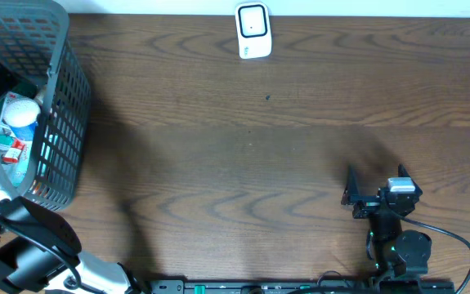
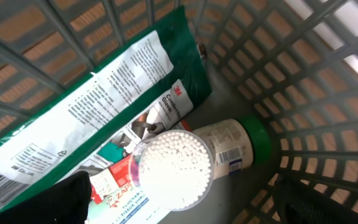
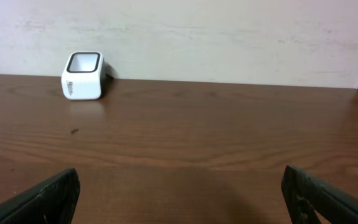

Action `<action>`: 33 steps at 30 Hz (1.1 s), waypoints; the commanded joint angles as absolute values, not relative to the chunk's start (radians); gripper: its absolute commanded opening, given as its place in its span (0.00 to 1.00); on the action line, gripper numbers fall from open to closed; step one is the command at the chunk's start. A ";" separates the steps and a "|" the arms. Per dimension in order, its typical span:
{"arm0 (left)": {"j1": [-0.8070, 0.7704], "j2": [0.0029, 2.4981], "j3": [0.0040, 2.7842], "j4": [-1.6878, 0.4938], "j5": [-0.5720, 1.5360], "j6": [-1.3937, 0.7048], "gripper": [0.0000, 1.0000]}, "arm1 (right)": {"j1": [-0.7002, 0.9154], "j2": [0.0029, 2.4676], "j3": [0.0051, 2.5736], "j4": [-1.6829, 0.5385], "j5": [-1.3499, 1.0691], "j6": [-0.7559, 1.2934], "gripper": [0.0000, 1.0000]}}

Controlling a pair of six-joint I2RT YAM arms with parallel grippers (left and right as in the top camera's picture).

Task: Scan the item barcode
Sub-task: 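Lower the left gripper into the basket toward the white-capped bottle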

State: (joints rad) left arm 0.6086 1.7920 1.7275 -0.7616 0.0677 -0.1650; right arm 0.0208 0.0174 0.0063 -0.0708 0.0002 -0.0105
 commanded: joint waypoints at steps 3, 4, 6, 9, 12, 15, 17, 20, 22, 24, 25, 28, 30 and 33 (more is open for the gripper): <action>0.612 1.840 1.716 -0.761 0.051 -0.182 0.94 | 0.015 0.013 0.006 -0.075 0.010 0.000 0.99; 0.612 1.844 1.716 -0.761 0.051 -0.182 0.94 | 0.015 0.013 0.006 -0.075 0.010 0.000 0.99; 0.612 1.859 1.716 -0.761 0.051 -0.182 0.94 | 0.015 0.013 0.006 -0.075 0.010 0.000 0.99; 0.612 1.871 1.716 -0.762 0.052 -0.182 0.94 | 0.015 0.013 0.006 -0.075 0.010 0.000 0.99; 0.612 1.874 1.716 -0.765 0.052 -0.182 0.94 | 0.015 0.013 0.006 -0.075 0.010 0.000 0.99; 0.612 1.874 1.715 -0.766 0.051 -0.182 0.94 | 0.015 0.013 0.006 -0.075 0.010 -0.001 0.99; 0.612 1.874 1.714 -0.766 0.051 -0.182 0.94 | 0.015 0.013 0.006 -0.075 0.010 0.000 0.99; 0.612 1.874 1.709 -0.765 0.051 -0.182 0.94 | 0.015 0.013 0.006 -0.075 0.010 0.000 0.99; 0.612 1.874 1.706 -0.765 0.051 -0.182 0.94 | 0.015 0.013 0.006 -0.075 0.010 0.000 0.99; 0.612 1.874 1.705 -0.765 0.051 -0.182 0.94 | 0.015 0.013 0.006 -0.075 0.010 -0.001 0.99; 0.612 1.874 1.705 -0.765 0.051 -0.182 0.94 | 0.015 0.013 0.006 -0.075 0.010 -0.001 0.99; 0.612 1.874 1.705 -0.765 0.051 -0.182 0.94 | 0.015 0.013 0.006 -0.075 0.010 0.000 0.99; 0.612 1.874 1.705 -0.766 0.051 -0.182 0.94 | 0.015 0.013 0.006 -0.075 0.010 0.000 0.99; 0.612 1.874 1.705 -0.766 0.051 -0.182 0.94 | 0.015 0.013 0.006 -0.075 0.010 0.000 0.99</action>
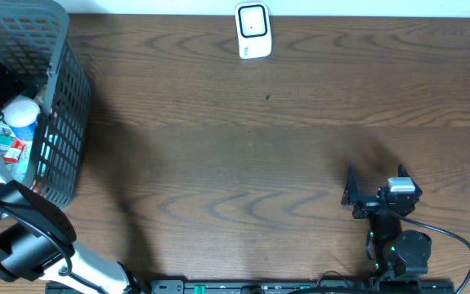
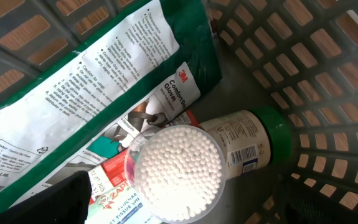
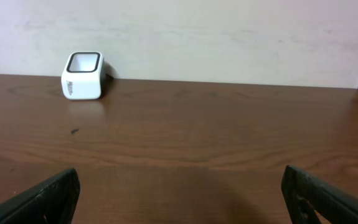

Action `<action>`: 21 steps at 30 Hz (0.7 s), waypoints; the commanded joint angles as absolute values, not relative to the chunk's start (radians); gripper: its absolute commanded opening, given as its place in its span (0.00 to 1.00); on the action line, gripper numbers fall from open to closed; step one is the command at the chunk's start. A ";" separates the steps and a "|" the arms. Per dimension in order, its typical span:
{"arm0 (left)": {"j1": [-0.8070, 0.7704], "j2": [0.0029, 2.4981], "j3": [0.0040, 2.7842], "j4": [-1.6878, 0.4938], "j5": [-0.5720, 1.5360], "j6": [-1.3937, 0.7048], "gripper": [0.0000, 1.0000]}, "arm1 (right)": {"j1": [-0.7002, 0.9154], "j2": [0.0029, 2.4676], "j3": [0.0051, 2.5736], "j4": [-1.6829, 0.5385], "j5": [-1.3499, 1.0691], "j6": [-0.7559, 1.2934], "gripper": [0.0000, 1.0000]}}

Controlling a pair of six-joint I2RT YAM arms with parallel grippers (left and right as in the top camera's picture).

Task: Scan the item barcode
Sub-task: 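Lower the left gripper into the basket toward the white-capped bottle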

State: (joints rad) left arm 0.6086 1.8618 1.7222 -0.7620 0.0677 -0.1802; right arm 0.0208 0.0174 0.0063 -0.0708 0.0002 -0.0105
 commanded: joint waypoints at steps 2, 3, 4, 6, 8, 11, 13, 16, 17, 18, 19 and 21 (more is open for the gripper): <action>0.612 1.874 1.705 -0.766 0.051 -0.182 0.94 | 0.015 0.013 0.006 -0.075 0.010 0.000 0.99; 0.612 1.874 1.705 -0.766 0.051 -0.182 0.94 | 0.015 0.013 0.006 -0.075 0.010 0.000 0.99; 0.612 1.874 1.705 -0.765 0.051 -0.182 0.94 | 0.015 0.013 0.006 -0.075 0.010 0.000 0.99; 0.612 1.874 1.705 -0.764 0.051 -0.181 0.94 | 0.015 0.013 0.006 -0.075 0.010 0.000 0.99; 0.612 1.874 1.705 -0.761 0.051 -0.181 0.94 | 0.015 0.013 0.006 -0.075 0.010 0.000 0.99; 0.612 1.874 1.705 -0.756 0.051 -0.181 0.94 | 0.015 0.013 0.006 -0.075 0.010 0.000 0.99; 0.612 1.874 1.705 -0.756 0.051 -0.181 0.94 | 0.015 0.013 0.006 -0.075 0.010 0.000 0.99; 0.612 1.874 1.705 -0.750 0.051 -0.181 0.94 | 0.015 0.013 0.006 -0.075 0.010 0.000 0.99; 0.612 1.874 1.705 -0.746 0.051 -0.181 0.94 | 0.015 0.013 0.006 -0.075 0.010 0.000 0.99; 0.612 1.874 1.705 -0.742 0.051 -0.181 0.94 | 0.015 0.013 0.006 -0.075 0.010 -0.001 0.99; 0.612 1.874 1.705 -0.741 0.051 -0.181 0.94 | 0.015 0.013 0.006 -0.075 0.010 -0.001 0.99; 0.612 1.874 1.705 -0.742 0.051 -0.181 0.94 | 0.015 0.013 0.006 -0.075 0.010 0.000 0.99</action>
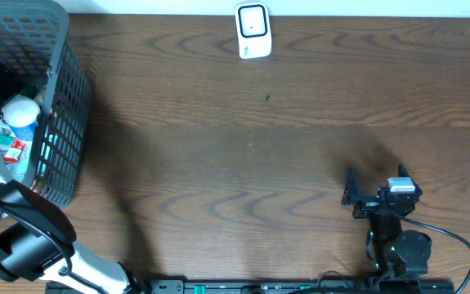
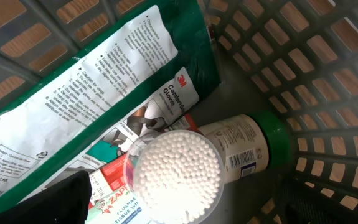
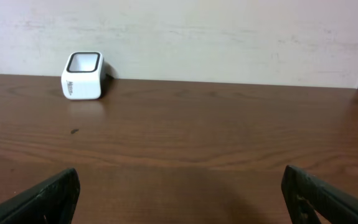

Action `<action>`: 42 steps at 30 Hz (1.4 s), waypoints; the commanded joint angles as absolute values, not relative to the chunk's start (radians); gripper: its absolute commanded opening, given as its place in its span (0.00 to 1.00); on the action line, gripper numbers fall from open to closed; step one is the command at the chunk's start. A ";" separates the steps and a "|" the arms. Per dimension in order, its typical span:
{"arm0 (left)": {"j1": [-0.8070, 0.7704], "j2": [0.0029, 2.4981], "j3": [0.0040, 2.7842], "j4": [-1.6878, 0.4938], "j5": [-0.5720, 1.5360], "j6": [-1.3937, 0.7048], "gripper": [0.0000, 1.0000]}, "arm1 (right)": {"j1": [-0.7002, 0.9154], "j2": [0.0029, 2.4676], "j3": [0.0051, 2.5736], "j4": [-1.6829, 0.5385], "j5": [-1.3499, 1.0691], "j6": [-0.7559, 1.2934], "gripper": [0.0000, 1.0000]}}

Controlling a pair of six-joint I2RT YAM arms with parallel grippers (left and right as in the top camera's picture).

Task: Scan the item barcode
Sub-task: 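Lower the left gripper into the basket toward the white-capped bottle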

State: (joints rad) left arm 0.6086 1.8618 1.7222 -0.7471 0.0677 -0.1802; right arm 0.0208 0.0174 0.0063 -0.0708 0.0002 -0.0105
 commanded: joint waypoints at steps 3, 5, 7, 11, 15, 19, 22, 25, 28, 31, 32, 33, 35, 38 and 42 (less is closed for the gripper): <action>0.612 1.874 1.705 -0.743 0.051 -0.181 0.94 | 0.015 0.013 0.006 -0.075 0.010 0.000 0.99; 0.612 1.874 1.705 -0.743 0.051 -0.181 0.94 | 0.015 0.013 0.006 -0.075 0.010 0.000 0.99; 0.612 1.874 1.705 -0.742 0.051 -0.181 0.94 | 0.015 0.013 0.006 -0.075 0.010 0.000 0.99; 0.612 1.874 1.705 -0.741 0.051 -0.181 0.94 | 0.015 0.013 0.006 -0.075 0.010 -0.001 0.99; 0.612 1.874 1.705 -0.730 0.051 -0.178 0.94 | 0.015 0.013 0.006 -0.075 0.010 0.000 0.99; 0.612 1.874 1.706 -0.729 0.043 -0.178 0.94 | 0.015 0.013 0.006 -0.075 0.010 0.000 0.99; 0.612 1.874 1.705 -0.725 -0.026 -0.170 0.94 | 0.015 0.013 0.006 -0.075 0.010 -0.001 0.99; 0.612 1.878 1.705 -0.767 -0.027 -0.136 0.94 | 0.015 0.013 0.006 -0.075 0.010 0.000 0.99; 0.612 1.892 1.705 -0.781 -0.027 -0.136 0.94 | 0.015 0.013 0.006 -0.075 0.010 0.000 0.99; 0.609 1.927 1.705 -0.789 -0.026 -0.136 0.94 | 0.015 0.013 0.006 -0.075 0.010 0.000 0.99; 0.609 1.942 1.705 -0.792 -0.018 -0.133 0.94 | 0.015 0.013 0.006 -0.075 0.010 0.000 0.99; 0.609 1.956 1.705 -0.793 -0.002 -0.131 0.94 | 0.015 0.013 0.006 -0.075 0.010 0.000 0.99; 0.609 1.985 1.705 -0.792 0.037 -0.128 0.94 | 0.015 0.013 0.006 -0.075 0.010 0.000 0.99; 0.609 2.016 1.705 -0.790 0.075 -0.128 0.94 | 0.015 0.013 0.006 -0.075 0.010 -0.001 0.99; 0.609 2.019 1.705 -0.791 0.074 -0.128 0.94 | 0.015 0.013 0.006 -0.075 0.010 0.000 0.99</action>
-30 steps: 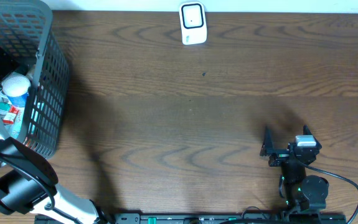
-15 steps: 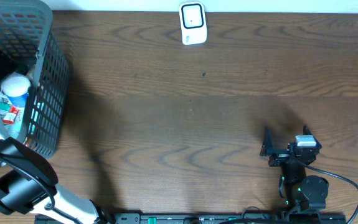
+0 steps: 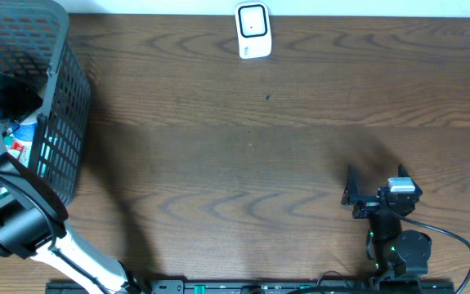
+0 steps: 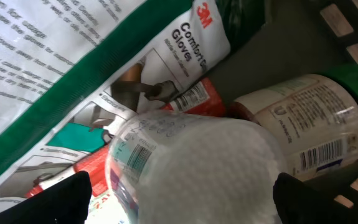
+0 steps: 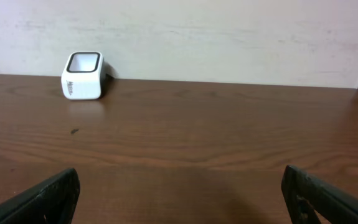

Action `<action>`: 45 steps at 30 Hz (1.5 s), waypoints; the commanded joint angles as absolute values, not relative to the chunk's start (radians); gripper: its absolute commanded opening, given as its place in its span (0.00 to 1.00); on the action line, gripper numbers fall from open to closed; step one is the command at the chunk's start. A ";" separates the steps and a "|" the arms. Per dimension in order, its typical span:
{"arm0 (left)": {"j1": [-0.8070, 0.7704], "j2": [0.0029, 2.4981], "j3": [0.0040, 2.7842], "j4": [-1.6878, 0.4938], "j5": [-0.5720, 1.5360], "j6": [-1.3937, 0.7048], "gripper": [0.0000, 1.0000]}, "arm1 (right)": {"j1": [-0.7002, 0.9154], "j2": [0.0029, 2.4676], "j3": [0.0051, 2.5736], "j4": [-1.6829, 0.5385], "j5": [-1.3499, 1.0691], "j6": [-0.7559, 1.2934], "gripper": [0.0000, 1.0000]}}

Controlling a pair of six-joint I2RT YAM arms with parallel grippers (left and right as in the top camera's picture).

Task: Scan the item barcode
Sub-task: 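Lower the left gripper into the basket toward the white-capped bottle, then close the left gripper on the white-capped bottle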

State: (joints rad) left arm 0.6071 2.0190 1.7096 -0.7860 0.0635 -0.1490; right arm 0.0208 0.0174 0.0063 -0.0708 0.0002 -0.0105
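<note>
In the left wrist view a clear round tub of cotton swabs [image 4: 191,168], barcode on its side, fills the space between the fingers of my open left gripper [image 4: 182,202]. It lies in the grey basket [image 3: 63,106] on a green 3M glove pack [image 4: 73,62], a red pack [image 4: 194,99] and a green-capped bottle [image 4: 303,124]. Overhead, the left gripper [image 3: 10,94] is deep in the basket. The white scanner [image 3: 252,31] stands at the table's far edge. My right gripper [image 3: 373,196] rests open and holds nothing, facing the scanner [image 5: 83,66].
The basket walls [image 4: 353,25] close in around the left gripper. The brown wooden table [image 3: 243,163] stretches between the basket and the right arm. A pale wall [image 5: 228,37] rises behind the scanner.
My left gripper has dropped lower into the basket, so the cotton swab tub now looms large between its open fingers. The right arm has not moved.
My left gripper hung open over the basket's contents, with the swab tub below it, and shifted only slightly over the two following moments. Now it is down around the tub. The right gripper stayed open at the table's near right throughout.
</note>
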 commanded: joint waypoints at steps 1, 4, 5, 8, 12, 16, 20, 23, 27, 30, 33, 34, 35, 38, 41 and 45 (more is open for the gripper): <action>0.609 2.019 1.705 -0.791 0.074 -0.128 0.93 | 0.015 0.013 0.006 -0.075 0.010 -0.001 0.99; 0.609 2.009 1.709 -0.778 0.075 -0.129 0.93 | 0.015 0.013 0.006 -0.075 0.010 -0.001 0.99; 0.609 1.998 1.718 -0.778 0.074 -0.129 0.93 | 0.015 0.013 0.006 -0.075 0.010 0.000 0.99; 0.609 1.935 1.745 -0.779 0.075 -0.129 0.93 | 0.015 0.013 0.006 -0.075 0.010 0.000 0.99; 0.609 1.856 1.745 -0.776 0.075 -0.139 0.94 | 0.015 0.013 0.006 -0.075 0.010 0.000 0.99; 0.589 1.853 1.739 -0.776 0.075 -0.144 0.94 | 0.015 0.013 0.006 -0.075 0.010 0.000 0.99; 0.548 1.887 1.729 -0.772 0.012 -0.144 0.94 | 0.015 0.013 0.006 -0.075 0.010 0.000 0.99; 0.521 1.924 1.724 -0.762 -0.065 -0.144 0.94 | 0.015 0.013 0.006 -0.075 0.010 0.000 0.99; 0.514 1.973 1.724 -0.760 -0.072 -0.145 0.94 | 0.015 0.013 0.006 -0.075 0.010 0.000 0.99; 0.515 2.003 1.724 -0.758 -0.115 -0.144 0.94 | 0.015 0.013 0.006 -0.075 0.010 0.000 0.99; 0.515 2.023 1.722 -0.766 -0.117 -0.144 0.94 | 0.015 0.013 0.006 -0.075 0.010 0.000 0.99; 0.514 2.028 1.721 -0.766 -0.117 -0.144 0.94 | 0.015 0.013 0.006 -0.075 0.010 0.000 0.99; 0.514 2.030 1.721 -0.766 -0.117 -0.144 0.94 | 0.015 0.013 0.006 -0.075 0.010 -0.001 0.99; 0.515 2.030 1.721 -0.769 -0.118 -0.144 0.94 | 0.015 0.013 0.006 -0.075 0.010 0.000 0.99; 0.515 2.032 1.711 -0.780 -0.118 -0.144 0.94 | 0.015 0.013 0.006 -0.075 0.010 0.000 0.99; 0.515 2.033 1.698 -0.780 -0.118 -0.144 0.94 | 0.015 0.013 0.006 -0.075 0.010 0.000 0.99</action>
State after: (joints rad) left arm 0.5133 2.0205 1.7210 -0.7780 -0.1043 -0.1497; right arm 0.0208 0.0174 0.0063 -0.0708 0.0002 -0.0105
